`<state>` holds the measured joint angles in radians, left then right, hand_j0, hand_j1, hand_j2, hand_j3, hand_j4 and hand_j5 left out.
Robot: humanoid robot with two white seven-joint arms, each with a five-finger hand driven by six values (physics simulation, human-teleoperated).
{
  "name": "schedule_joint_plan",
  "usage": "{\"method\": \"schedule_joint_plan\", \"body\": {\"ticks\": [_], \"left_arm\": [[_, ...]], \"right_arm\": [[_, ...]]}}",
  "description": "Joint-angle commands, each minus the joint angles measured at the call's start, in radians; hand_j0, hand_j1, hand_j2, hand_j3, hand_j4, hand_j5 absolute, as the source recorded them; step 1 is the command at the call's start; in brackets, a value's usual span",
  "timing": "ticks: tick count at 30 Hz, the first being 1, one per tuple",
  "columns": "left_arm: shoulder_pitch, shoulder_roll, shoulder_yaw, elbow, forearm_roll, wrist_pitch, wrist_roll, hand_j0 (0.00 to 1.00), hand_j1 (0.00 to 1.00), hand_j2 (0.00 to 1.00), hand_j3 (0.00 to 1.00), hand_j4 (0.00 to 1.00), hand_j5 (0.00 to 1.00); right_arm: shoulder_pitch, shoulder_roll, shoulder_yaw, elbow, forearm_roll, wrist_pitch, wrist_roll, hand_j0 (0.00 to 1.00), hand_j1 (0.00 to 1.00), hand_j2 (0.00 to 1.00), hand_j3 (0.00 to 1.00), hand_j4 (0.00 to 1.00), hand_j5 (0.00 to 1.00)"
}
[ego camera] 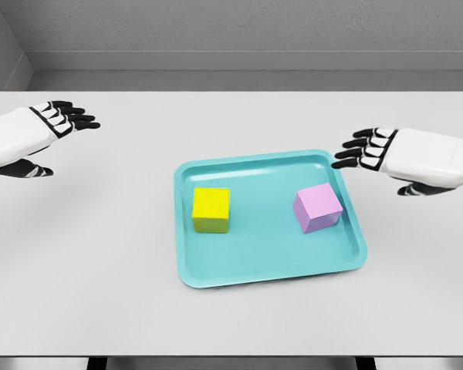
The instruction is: Push two cubes
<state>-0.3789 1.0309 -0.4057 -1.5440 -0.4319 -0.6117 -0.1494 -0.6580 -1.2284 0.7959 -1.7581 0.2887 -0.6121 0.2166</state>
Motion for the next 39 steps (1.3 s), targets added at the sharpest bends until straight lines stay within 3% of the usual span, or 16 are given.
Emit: {"method": "schedule_joint_plan", "body": {"ticks": [1,3,4,8,10,11,13,14,17,20,22,24,29,35,39], "left_arm": [[0.000,0.003,0.002,0.001,0.008,0.001,0.001,1.00,1.00,1.00,1.00,1.00,1.00],[0.002,0.003,0.016,-0.001,0.010,0.001,0.002,1.00,1.00,1.00,1.00,1.00,1.00],[0.005,0.003,0.014,-0.001,0.058,0.001,0.005,1.00,1.00,1.00,1.00,1.00,1.00],[0.020,0.003,0.011,-0.018,0.054,0.001,0.001,1.00,1.00,1.00,1.00,1.00,1.00],[0.020,0.005,0.013,-0.016,0.042,0.001,-0.002,1.00,1.00,1.00,1.00,1.00,1.00],[0.023,0.003,0.013,-0.013,0.032,0.001,-0.033,0.98,0.98,0.98,0.98,0.98,0.98],[0.025,0.003,0.013,-0.007,0.021,0.001,-0.098,0.81,0.81,0.81,0.81,0.81,0.81],[0.021,0.000,0.014,-0.005,0.002,0.001,-0.125,0.75,0.75,0.75,0.75,0.75,0.75],[0.017,-0.014,0.007,-0.002,-0.057,0.001,-0.128,0.74,0.74,0.74,0.74,0.74,0.74],[0.012,-0.017,0.005,-0.001,-0.074,0.001,-0.139,0.72,0.72,0.72,0.72,0.72,0.72],[0.011,-0.022,0.005,0.005,-0.087,0.001,-0.142,0.69,0.69,0.69,0.69,0.69,0.69],[0.011,-0.041,0.004,0.009,-0.120,0.001,-0.142,0.68,0.68,0.68,0.68,0.68,0.68],[0.008,-0.060,-0.009,-0.008,-0.137,0.001,-0.142,0.69,0.69,0.69,0.69,0.69,0.69],[0.009,-0.066,-0.061,-0.099,-0.143,0.001,-0.159,0.70,0.70,0.70,0.70,0.70,0.70],[0.021,-0.065,-0.061,-0.153,-0.140,0.001,-0.159,0.70,0.70,0.70,0.70,0.70,0.70]], "right_arm": [[0.000,-0.010,0.009,0.002,-0.008,0.001,-0.003,1.00,1.00,1.00,1.00,1.00,1.00],[-0.002,-0.010,0.008,0.002,-0.008,0.001,-0.003,1.00,1.00,1.00,1.00,1.00,1.00],[-0.015,-0.013,0.009,0.000,-0.013,0.001,-0.006,1.00,1.00,1.00,1.00,1.00,1.00],[-0.035,-0.083,0.008,-0.004,-0.022,0.001,-0.011,1.00,1.00,1.00,1.00,1.00,1.00],[-0.035,-0.086,0.000,-0.001,-0.014,0.001,-0.002,1.00,1.00,1.00,1.00,1.00,1.00],[-0.037,-0.088,0.000,-0.001,-0.014,0.001,-0.003,1.00,1.00,1.00,1.00,1.00,1.00],[-0.040,-0.077,-0.001,-0.001,-0.006,0.001,0.001,1.00,1.00,1.00,1.00,1.00,1.00],[-0.048,-0.075,-0.004,0.002,0.013,0.001,0.052,0.96,0.96,0.96,0.96,0.96,0.96],[-0.086,-0.002,-0.035,0.005,0.075,0.001,0.222,0.65,0.65,0.65,0.65,0.65,0.65],[-0.091,0.041,-0.070,0.031,0.084,0.001,0.369,0.64,0.64,0.64,0.64,0.64,0.64],[-0.123,0.053,-0.072,0.035,0.089,0.001,0.394,0.64,0.64,0.64,0.64,0.64,0.64],[-0.123,0.089,-0.072,0.035,0.089,0.001,0.394,0.65,0.65,0.65,0.65,0.65,0.65],[-0.118,0.101,-0.070,0.032,0.089,0.001,0.394,0.66,0.66,0.66,0.66,0.66,0.66],[-0.046,0.101,-0.069,0.035,0.101,0.001,0.394,0.66,0.66,0.66,0.66,0.66,0.66],[-0.038,0.098,-0.069,0.051,0.105,0.001,0.394,0.65,0.65,0.65,0.65,0.65,0.65]]}}
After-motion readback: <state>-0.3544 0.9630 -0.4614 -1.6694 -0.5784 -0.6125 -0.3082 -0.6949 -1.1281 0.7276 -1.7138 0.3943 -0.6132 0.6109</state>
